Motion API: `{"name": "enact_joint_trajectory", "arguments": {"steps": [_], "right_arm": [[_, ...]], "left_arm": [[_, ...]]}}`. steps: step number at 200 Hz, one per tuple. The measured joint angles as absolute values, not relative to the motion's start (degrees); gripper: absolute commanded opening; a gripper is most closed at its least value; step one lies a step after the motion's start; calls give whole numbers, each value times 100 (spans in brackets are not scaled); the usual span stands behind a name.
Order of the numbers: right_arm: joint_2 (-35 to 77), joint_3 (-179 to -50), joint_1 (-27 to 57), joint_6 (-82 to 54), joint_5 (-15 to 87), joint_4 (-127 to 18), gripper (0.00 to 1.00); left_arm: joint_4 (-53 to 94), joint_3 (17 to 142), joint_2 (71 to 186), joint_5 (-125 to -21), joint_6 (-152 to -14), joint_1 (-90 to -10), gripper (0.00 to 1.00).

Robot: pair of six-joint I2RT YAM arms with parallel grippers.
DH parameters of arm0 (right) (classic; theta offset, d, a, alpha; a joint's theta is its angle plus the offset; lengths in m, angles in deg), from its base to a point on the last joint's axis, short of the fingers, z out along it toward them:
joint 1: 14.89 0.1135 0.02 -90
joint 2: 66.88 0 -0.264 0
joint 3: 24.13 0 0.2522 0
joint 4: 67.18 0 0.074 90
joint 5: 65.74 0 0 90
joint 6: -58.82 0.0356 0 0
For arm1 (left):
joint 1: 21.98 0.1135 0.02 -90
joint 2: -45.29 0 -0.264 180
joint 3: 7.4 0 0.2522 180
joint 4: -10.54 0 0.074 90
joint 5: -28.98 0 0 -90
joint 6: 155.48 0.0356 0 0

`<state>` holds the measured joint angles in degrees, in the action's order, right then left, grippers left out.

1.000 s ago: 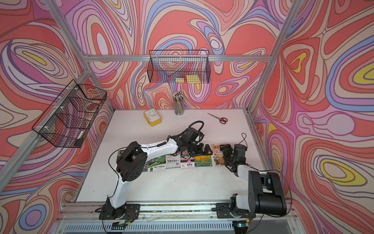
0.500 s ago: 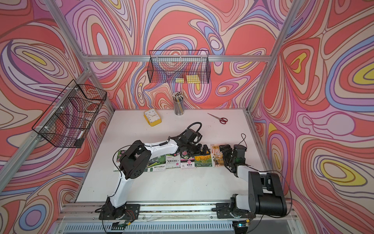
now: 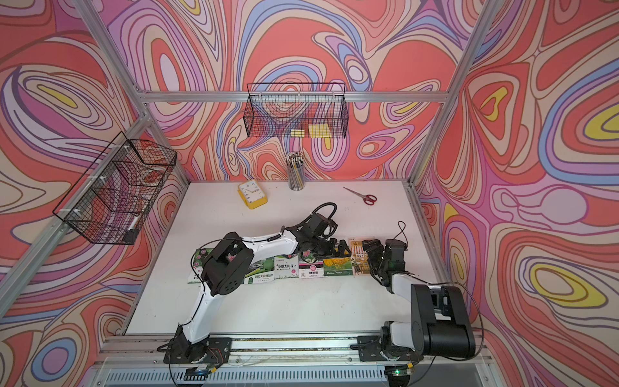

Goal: Arrange the seed packets in a row
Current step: Place the seed packet at the center of the board, then reset both arms

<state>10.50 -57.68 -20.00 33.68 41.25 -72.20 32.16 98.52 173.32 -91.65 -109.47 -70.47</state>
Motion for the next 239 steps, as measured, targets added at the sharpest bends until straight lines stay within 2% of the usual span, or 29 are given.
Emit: {"name": "enact_joint_trajectory", "arguments": {"steps": [37,85,126,146,169,196,239], "right_arm": [[1011,-5760,-1993,3359,4103,-7192,85],[266,-5819,-1993,2974,4101,-6420,97],[52,-6758,-1993,2192,4444,-5627,98],[52,-7108,-1993,1818,4575,-5295,98],[-21,-7167,-1991,1486,4379,-4899,98],[-95,-7180,-1971,1038,3603,-4510,98],[251,-7475,-1814,188,2103,-4678,98]], "left_arm": [[3179,9852,17343,-9237,-10986,-7047,99],[3605,9955,17209,-9141,-10787,-7047,99],[4565,9922,16086,-8883,-10228,-6815,99],[4897,9575,15168,-8691,-9915,-6299,99],[5221,8888,14219,-8271,-9541,-5353,99],[5544,7863,13498,-7556,-9172,-4317,99],[5297,6493,12740,-6433,-8630,-3445,99]]}}
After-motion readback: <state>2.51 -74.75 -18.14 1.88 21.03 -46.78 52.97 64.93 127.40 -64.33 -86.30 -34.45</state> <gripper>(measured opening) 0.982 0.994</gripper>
